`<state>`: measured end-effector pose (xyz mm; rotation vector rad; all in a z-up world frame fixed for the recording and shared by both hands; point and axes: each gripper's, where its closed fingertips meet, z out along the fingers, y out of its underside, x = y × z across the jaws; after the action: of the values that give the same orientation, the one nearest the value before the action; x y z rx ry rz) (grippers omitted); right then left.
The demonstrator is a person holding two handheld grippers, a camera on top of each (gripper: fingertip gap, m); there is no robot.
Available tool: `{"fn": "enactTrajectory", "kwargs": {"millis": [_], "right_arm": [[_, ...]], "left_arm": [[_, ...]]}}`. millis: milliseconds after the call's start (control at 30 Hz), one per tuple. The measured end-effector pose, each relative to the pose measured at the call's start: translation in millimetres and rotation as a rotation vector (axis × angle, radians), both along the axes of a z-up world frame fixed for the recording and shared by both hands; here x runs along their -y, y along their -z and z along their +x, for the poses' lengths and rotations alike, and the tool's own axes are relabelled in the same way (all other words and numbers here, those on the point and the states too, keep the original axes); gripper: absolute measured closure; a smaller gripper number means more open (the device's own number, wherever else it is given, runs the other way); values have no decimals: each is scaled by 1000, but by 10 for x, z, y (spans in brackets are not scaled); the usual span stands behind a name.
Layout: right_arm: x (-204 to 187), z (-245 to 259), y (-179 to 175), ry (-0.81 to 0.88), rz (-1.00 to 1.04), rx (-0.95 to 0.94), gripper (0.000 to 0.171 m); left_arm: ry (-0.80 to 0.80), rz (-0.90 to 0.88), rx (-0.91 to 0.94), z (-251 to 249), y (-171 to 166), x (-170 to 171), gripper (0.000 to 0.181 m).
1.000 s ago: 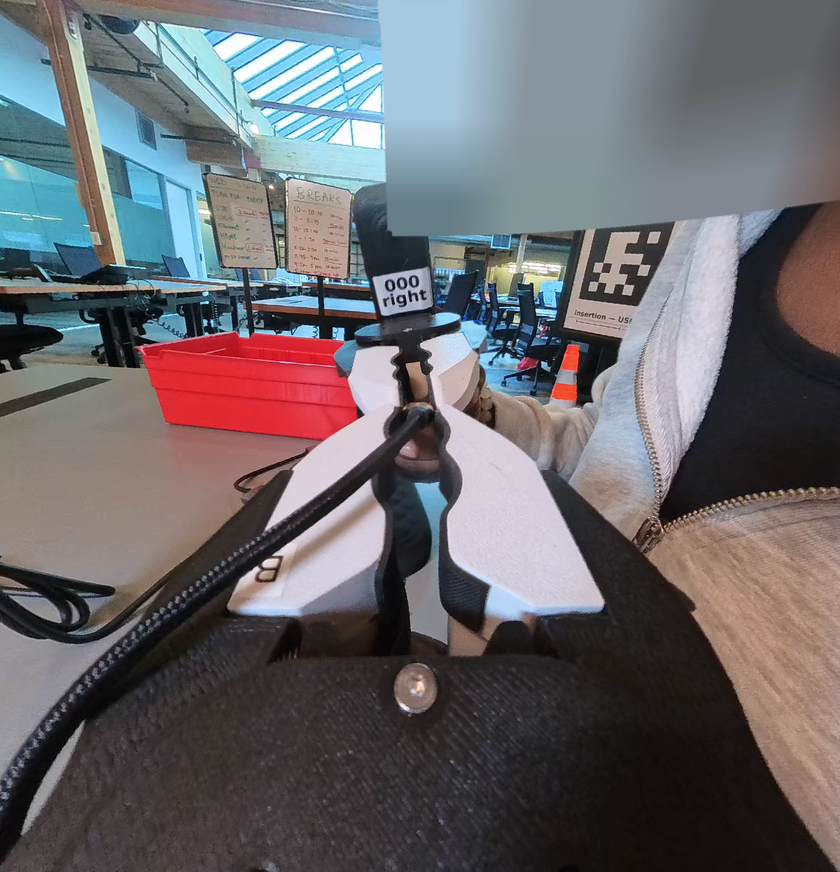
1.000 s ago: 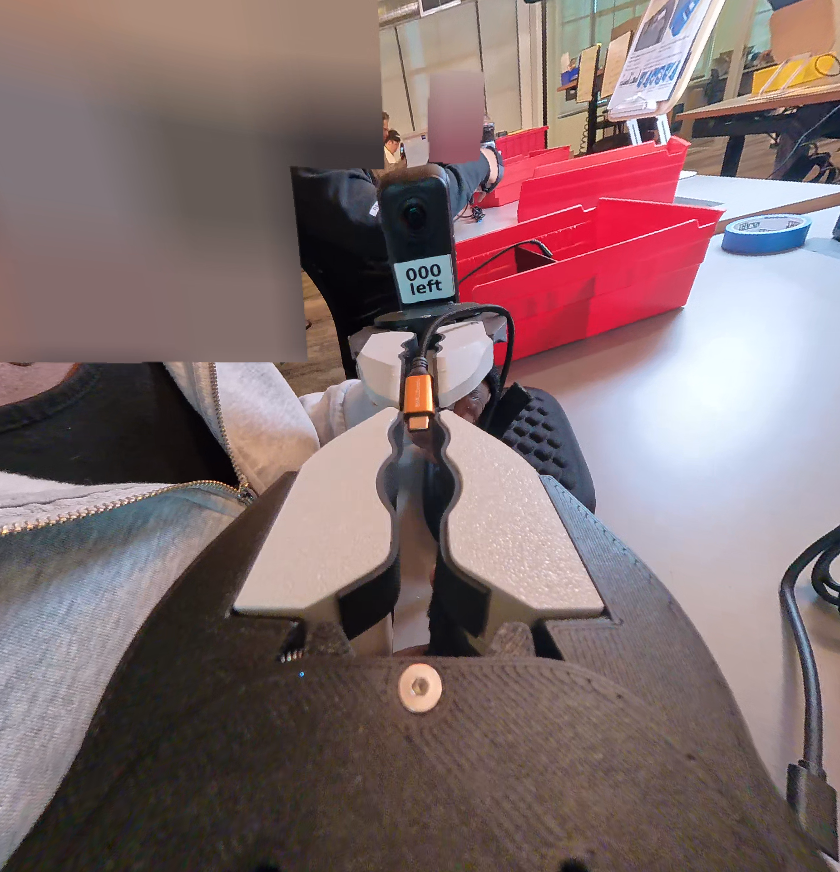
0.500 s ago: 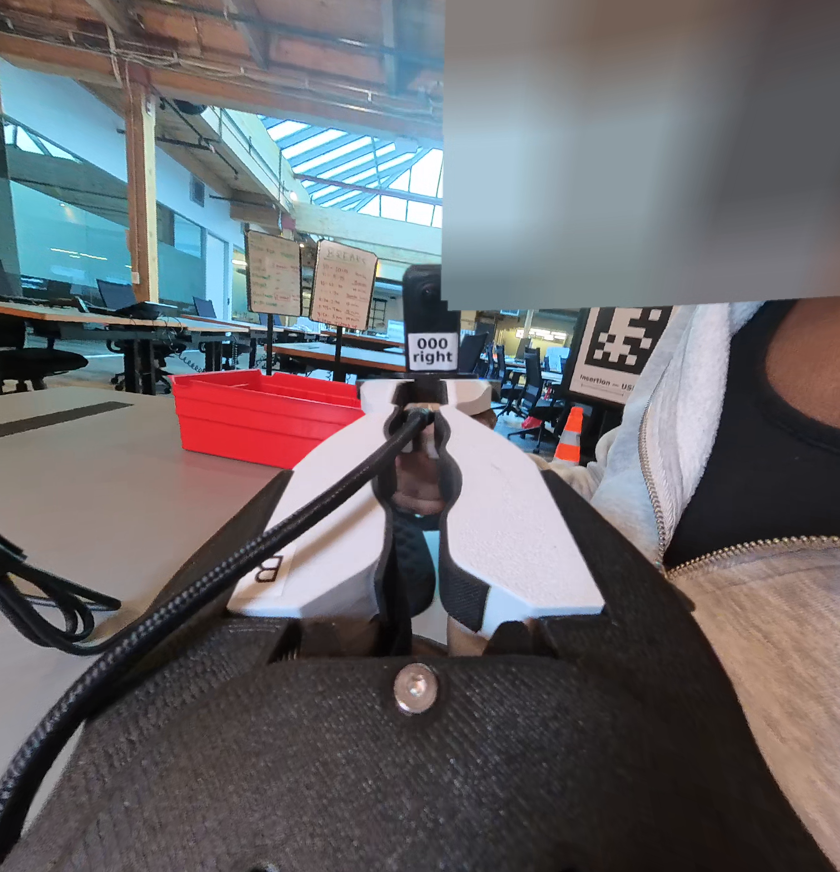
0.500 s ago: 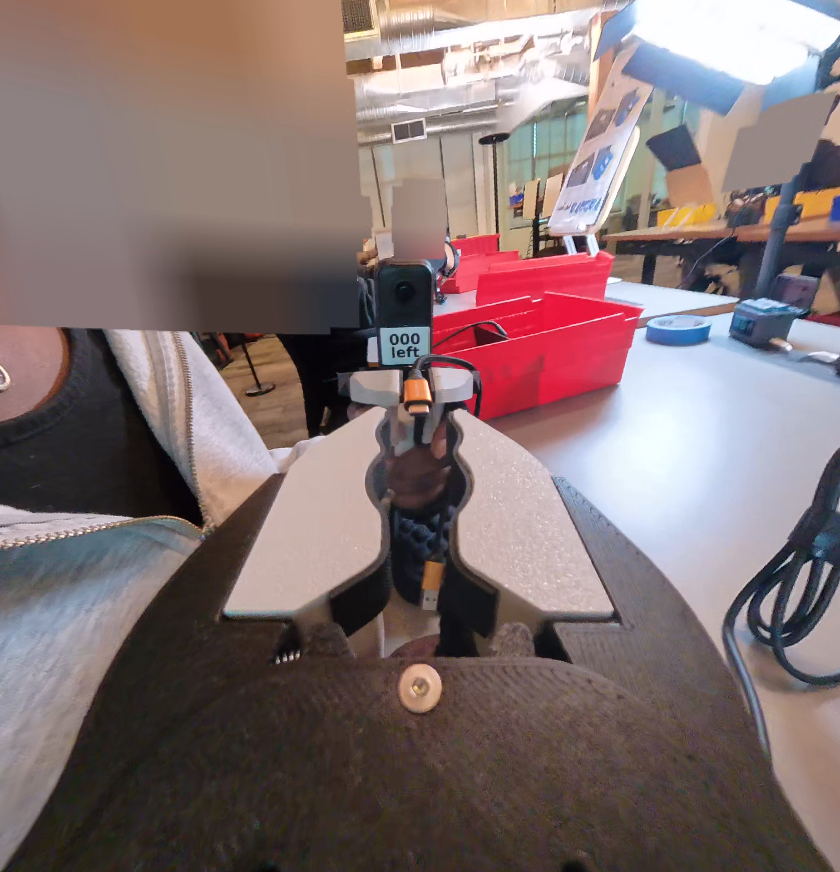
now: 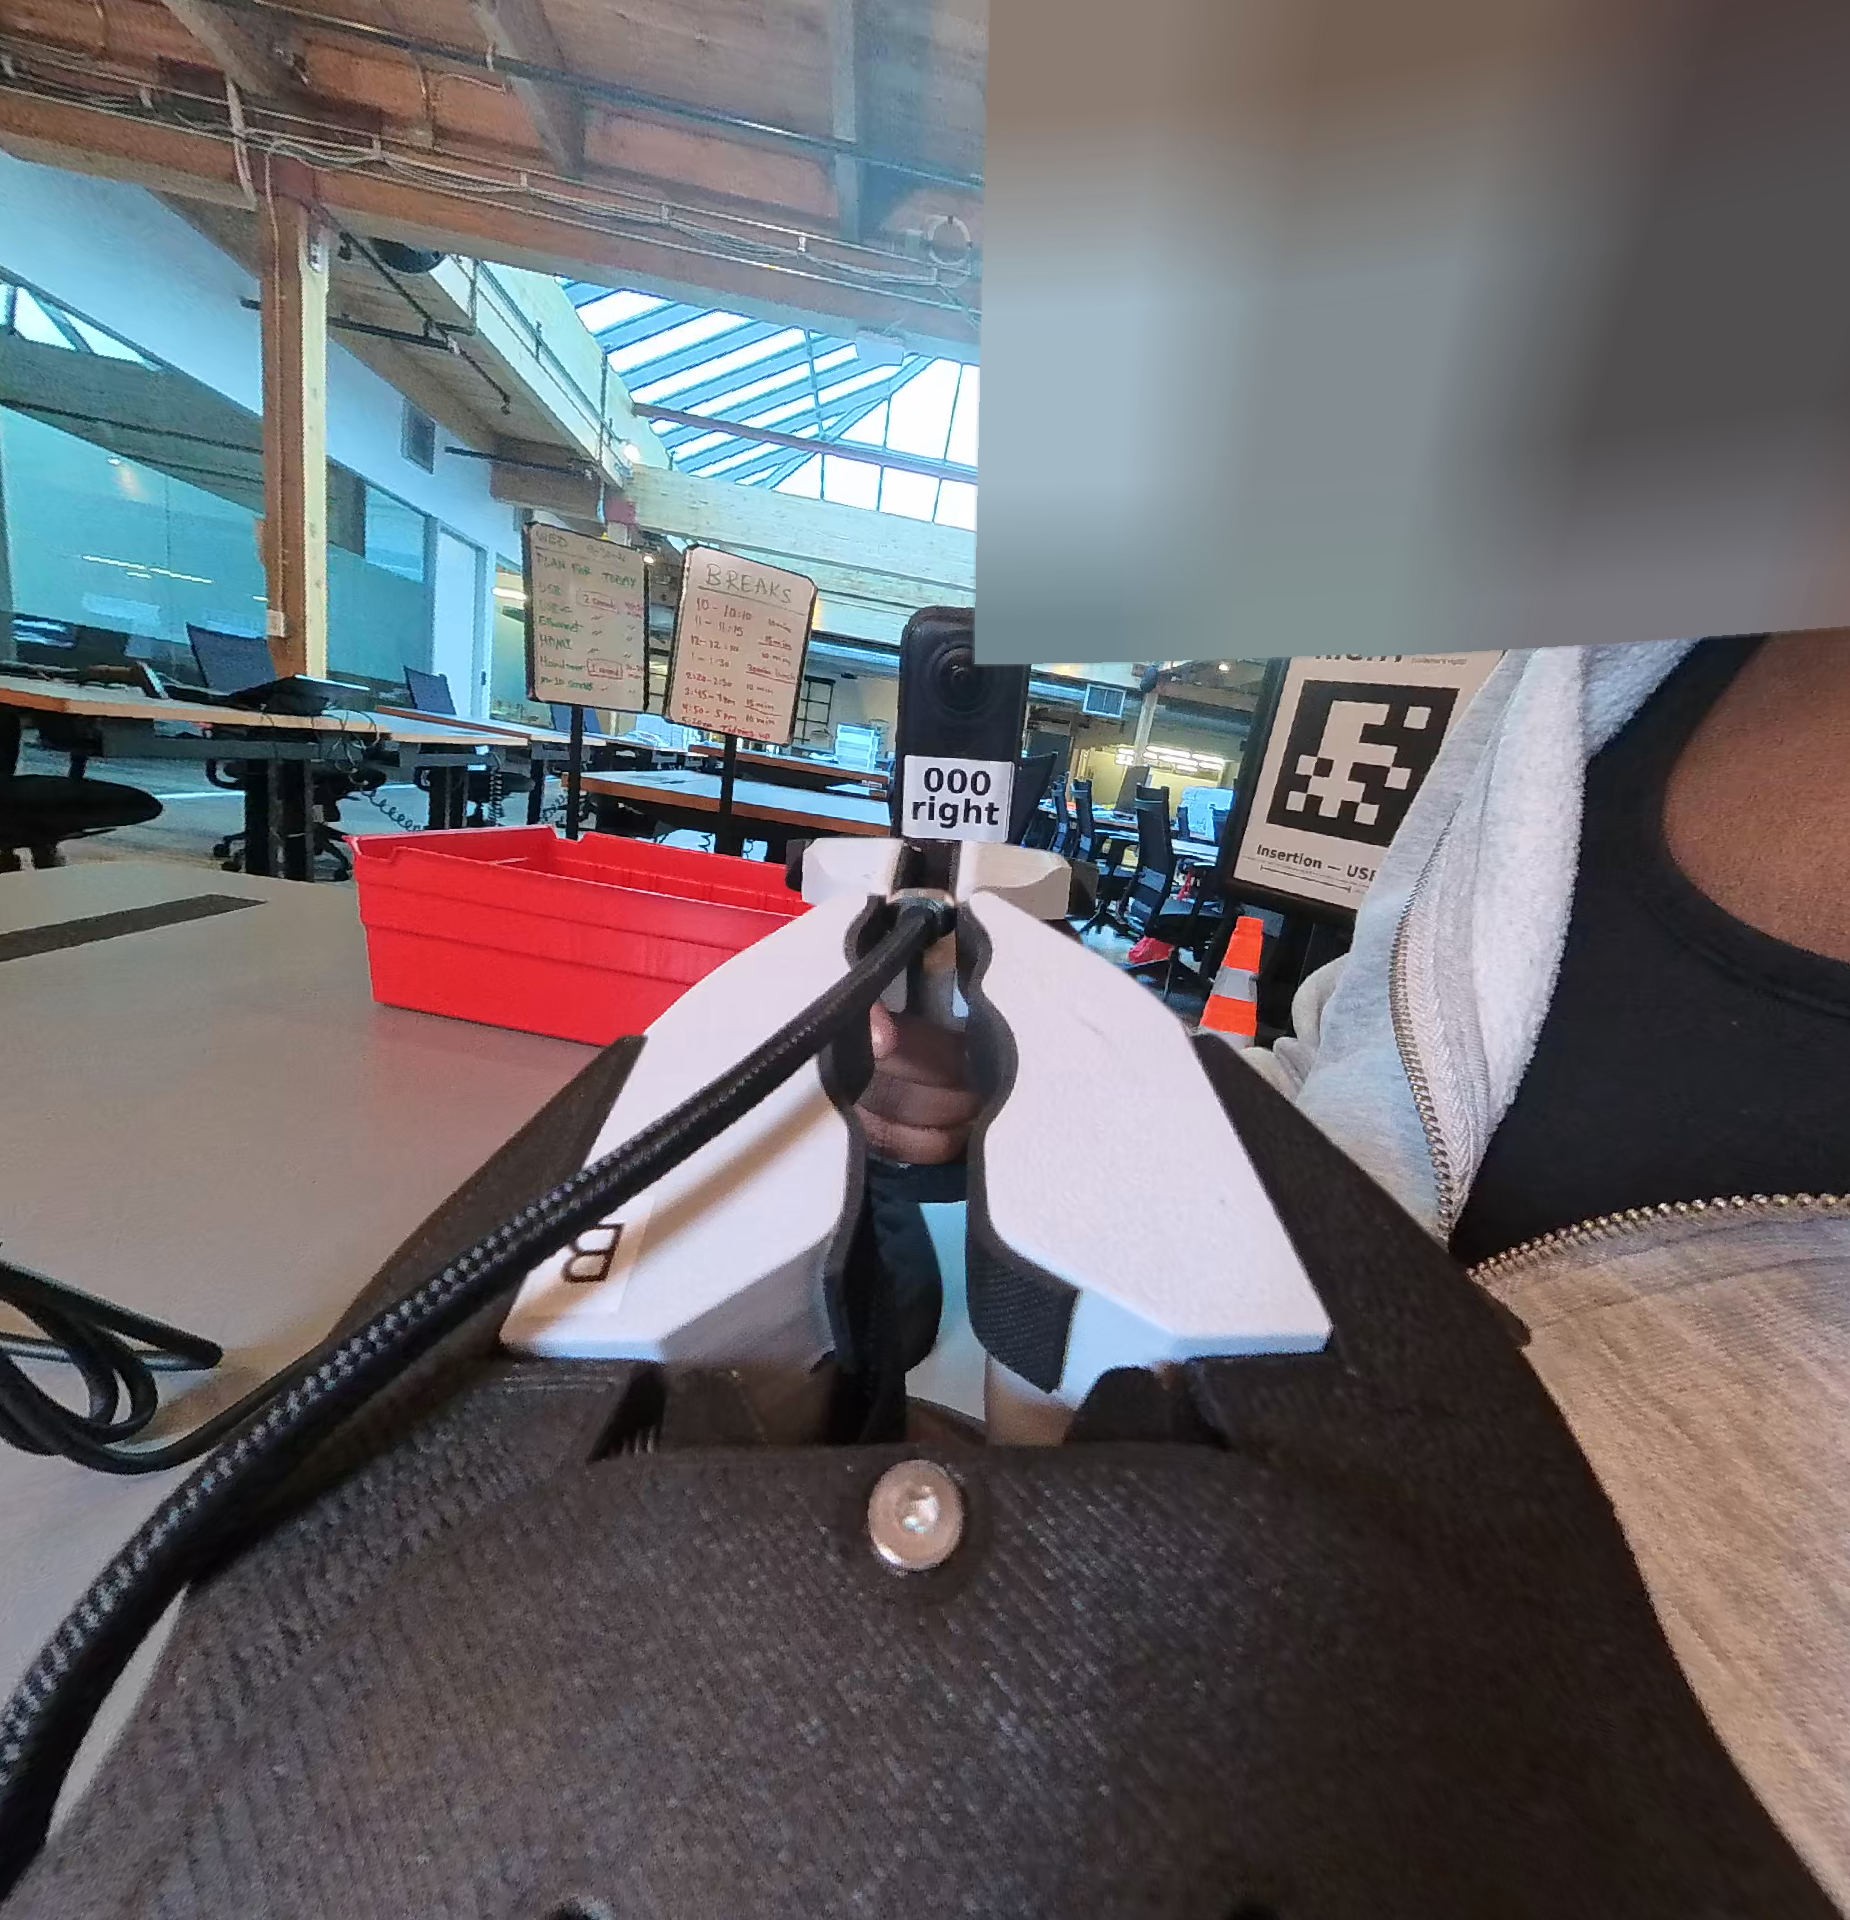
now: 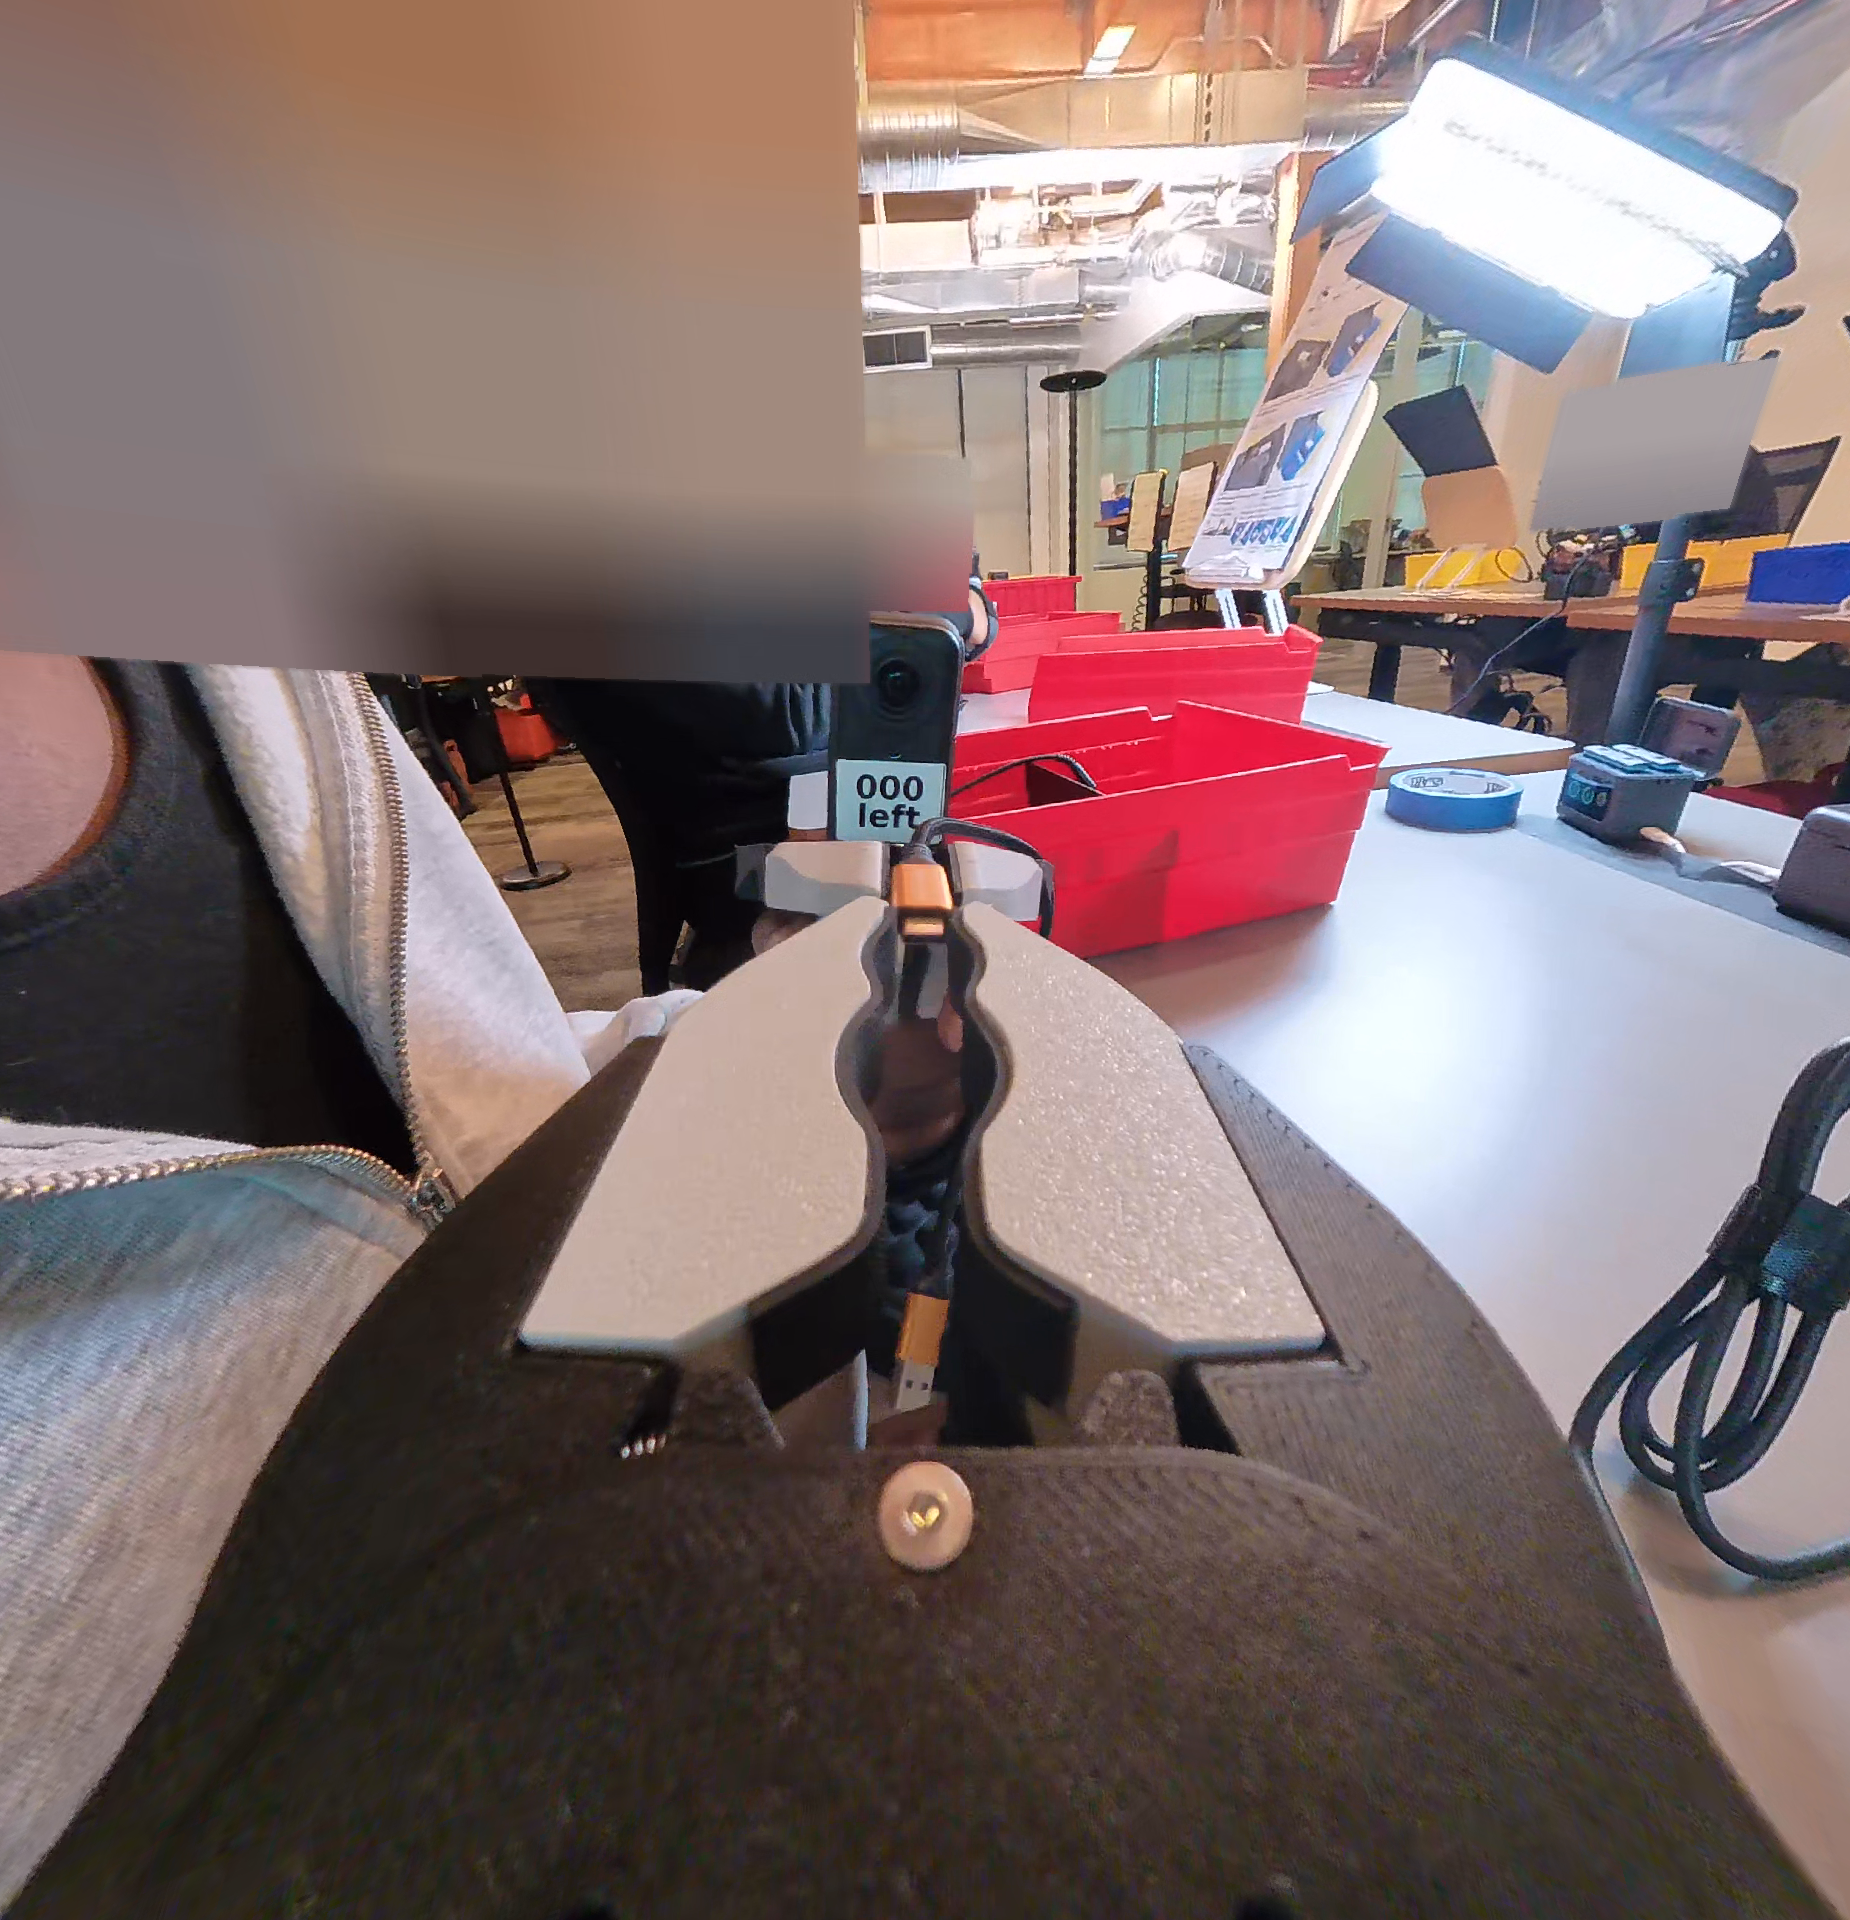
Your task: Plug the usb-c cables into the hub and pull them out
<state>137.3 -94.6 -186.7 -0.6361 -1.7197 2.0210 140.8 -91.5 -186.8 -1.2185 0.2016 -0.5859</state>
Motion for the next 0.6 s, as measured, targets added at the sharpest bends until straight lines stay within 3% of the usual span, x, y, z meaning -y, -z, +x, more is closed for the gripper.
{"fn": "enactTrajectory", "kwargs": {"millis": [267, 600], "right_arm": [[11, 53, 57, -41, 60, 47, 164], [14, 50, 114, -49, 85, 84, 164]], "left_arm": [[25, -47, -75, 96, 90, -12, 160], [18, -60, -82, 73, 111, -7, 165]]}}
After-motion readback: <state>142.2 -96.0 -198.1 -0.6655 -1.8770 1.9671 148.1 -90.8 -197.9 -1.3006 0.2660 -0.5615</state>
